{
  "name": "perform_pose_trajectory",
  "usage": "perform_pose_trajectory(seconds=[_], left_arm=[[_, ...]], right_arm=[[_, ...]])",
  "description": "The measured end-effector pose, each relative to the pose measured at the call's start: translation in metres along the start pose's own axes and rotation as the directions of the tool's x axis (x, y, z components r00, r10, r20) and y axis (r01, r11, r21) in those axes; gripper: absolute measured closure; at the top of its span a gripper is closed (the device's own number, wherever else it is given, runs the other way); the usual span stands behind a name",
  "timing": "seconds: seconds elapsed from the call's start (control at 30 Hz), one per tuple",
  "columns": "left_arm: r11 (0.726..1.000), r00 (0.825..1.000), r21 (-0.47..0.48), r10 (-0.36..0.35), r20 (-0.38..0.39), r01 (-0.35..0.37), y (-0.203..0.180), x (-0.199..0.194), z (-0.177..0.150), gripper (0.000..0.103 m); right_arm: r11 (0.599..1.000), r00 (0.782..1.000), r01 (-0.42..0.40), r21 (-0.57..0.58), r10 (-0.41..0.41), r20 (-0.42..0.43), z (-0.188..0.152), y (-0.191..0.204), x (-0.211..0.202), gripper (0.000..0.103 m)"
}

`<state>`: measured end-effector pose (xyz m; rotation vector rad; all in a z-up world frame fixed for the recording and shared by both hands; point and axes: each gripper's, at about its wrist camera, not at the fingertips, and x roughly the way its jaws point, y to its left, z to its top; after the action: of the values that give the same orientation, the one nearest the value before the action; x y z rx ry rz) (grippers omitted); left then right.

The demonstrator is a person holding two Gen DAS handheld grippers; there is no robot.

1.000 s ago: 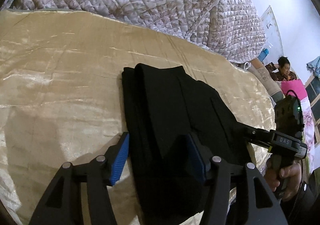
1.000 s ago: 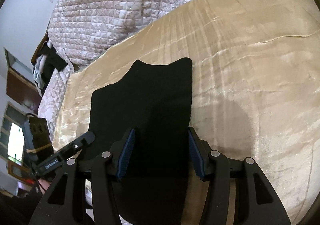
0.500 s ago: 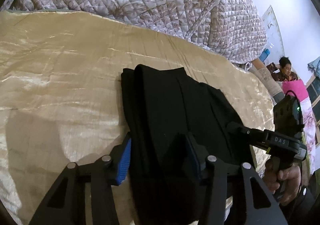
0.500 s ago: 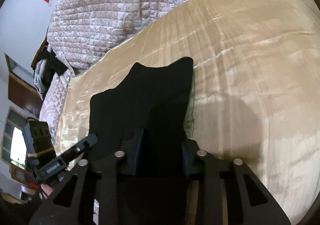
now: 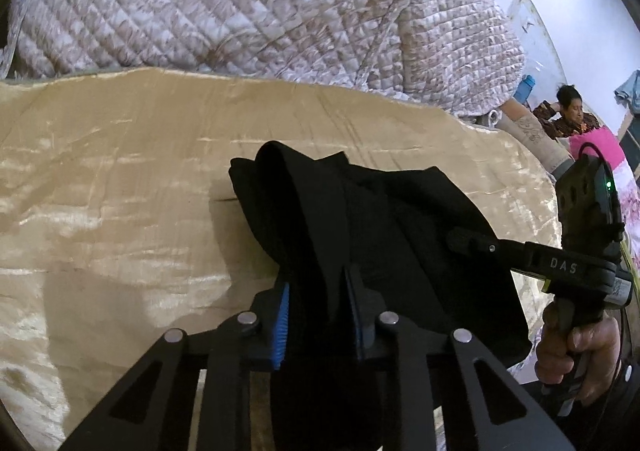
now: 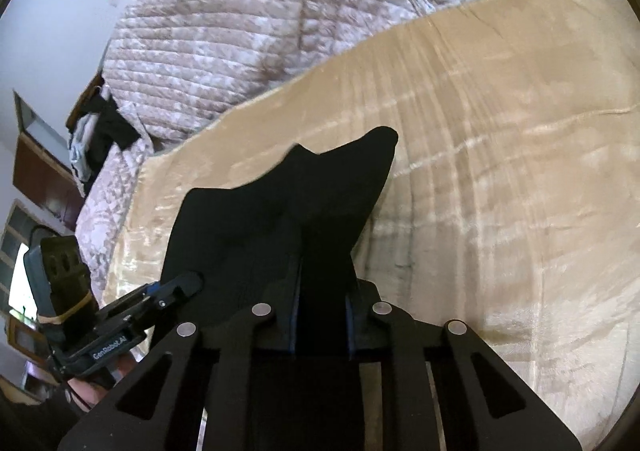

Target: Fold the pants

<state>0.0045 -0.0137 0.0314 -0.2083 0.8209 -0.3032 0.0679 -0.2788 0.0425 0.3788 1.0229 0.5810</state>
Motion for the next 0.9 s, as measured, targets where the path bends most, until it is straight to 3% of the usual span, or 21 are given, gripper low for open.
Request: perform_pose_trajectory(seconds=[0.43, 0.9], left_arm=[[1.0, 1.0, -0.004, 0.0, 0.022, 0.0, 0.001, -0.014, 0.015, 0.079], [0.996, 0.994, 0.005, 0.085, 0.074, -0.086, 0.049, -0.001, 0.085, 0.078]], right_arm=[[0.999, 0.998, -0.045, -0.02, 0.045, 0.033, 0.007, 0.025, -0.01, 0.087], [0.994, 0.997, -0.062, -0.094, 0.067, 0.049, 0.08, 0.069, 0.04, 0.087]])
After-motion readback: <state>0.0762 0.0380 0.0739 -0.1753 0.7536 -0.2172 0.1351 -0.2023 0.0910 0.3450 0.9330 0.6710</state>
